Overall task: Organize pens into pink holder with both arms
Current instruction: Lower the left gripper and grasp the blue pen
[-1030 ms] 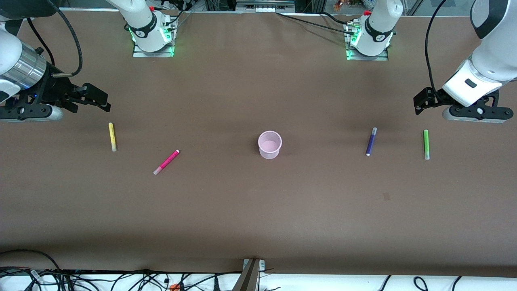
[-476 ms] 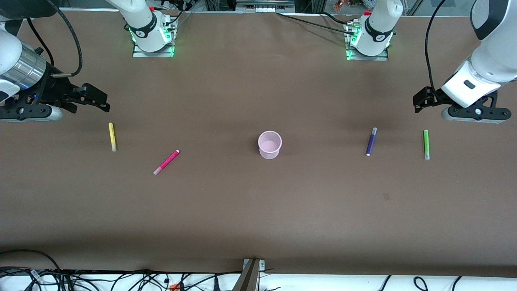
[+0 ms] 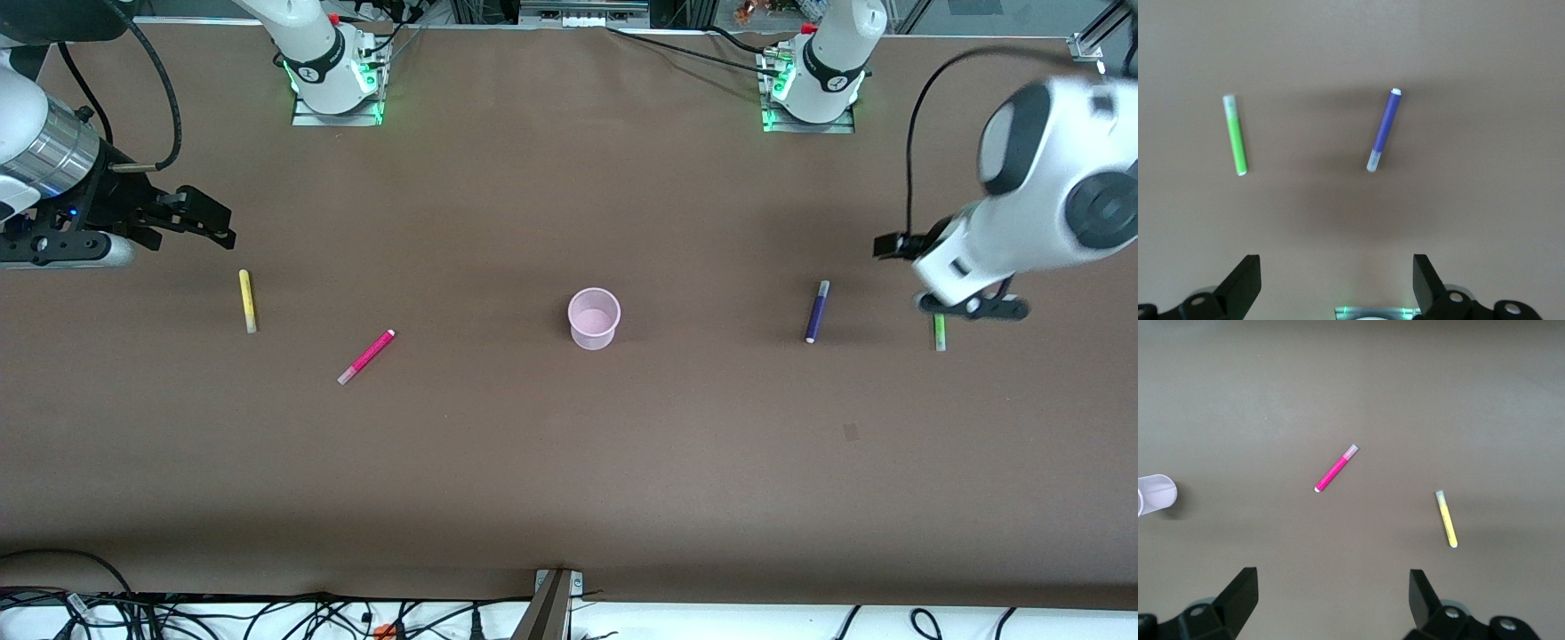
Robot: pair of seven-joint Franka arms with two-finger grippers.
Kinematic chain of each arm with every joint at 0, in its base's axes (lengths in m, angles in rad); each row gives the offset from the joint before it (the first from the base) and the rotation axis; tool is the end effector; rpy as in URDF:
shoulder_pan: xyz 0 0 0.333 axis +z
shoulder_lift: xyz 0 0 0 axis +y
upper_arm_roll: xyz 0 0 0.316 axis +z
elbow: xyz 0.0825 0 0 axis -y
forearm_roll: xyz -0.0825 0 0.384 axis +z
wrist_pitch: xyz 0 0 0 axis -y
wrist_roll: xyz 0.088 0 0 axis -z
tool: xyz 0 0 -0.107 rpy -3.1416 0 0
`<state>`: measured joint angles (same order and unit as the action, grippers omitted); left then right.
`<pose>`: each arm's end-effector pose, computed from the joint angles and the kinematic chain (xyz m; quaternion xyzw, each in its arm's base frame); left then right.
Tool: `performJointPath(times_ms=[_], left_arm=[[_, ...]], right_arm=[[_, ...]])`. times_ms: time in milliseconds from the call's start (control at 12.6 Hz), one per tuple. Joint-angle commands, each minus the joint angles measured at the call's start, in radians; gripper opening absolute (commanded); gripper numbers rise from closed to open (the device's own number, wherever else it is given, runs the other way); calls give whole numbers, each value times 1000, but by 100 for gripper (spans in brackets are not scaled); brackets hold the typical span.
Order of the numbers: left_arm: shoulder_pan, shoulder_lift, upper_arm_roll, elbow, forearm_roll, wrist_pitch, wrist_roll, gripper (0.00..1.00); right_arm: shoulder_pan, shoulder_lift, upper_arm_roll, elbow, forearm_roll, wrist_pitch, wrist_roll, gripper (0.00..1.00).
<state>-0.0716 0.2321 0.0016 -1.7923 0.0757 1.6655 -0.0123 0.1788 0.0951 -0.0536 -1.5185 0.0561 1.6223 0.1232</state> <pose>0.5783 -0.0332 0.3966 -0.9825 0.0386 0.1767 0.0439 0.5827 0.0806 0.5997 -0.9997 0.0002 -0.0012 0.0258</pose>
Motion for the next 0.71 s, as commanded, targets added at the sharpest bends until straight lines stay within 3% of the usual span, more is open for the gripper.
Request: performJointPath(times_ms=[0, 396, 634], left_arm=[[3, 111, -12, 21, 16, 106, 11, 100], [1, 243, -12, -61, 16, 442, 222, 100], [-10, 260, -12, -156, 33, 580, 235, 100]], right_arm=[[4, -6, 5, -3, -22, -1, -7, 100], [5, -9, 9, -5, -21, -19, -7, 100], [5, -9, 12, -5, -22, -21, -7, 100]])
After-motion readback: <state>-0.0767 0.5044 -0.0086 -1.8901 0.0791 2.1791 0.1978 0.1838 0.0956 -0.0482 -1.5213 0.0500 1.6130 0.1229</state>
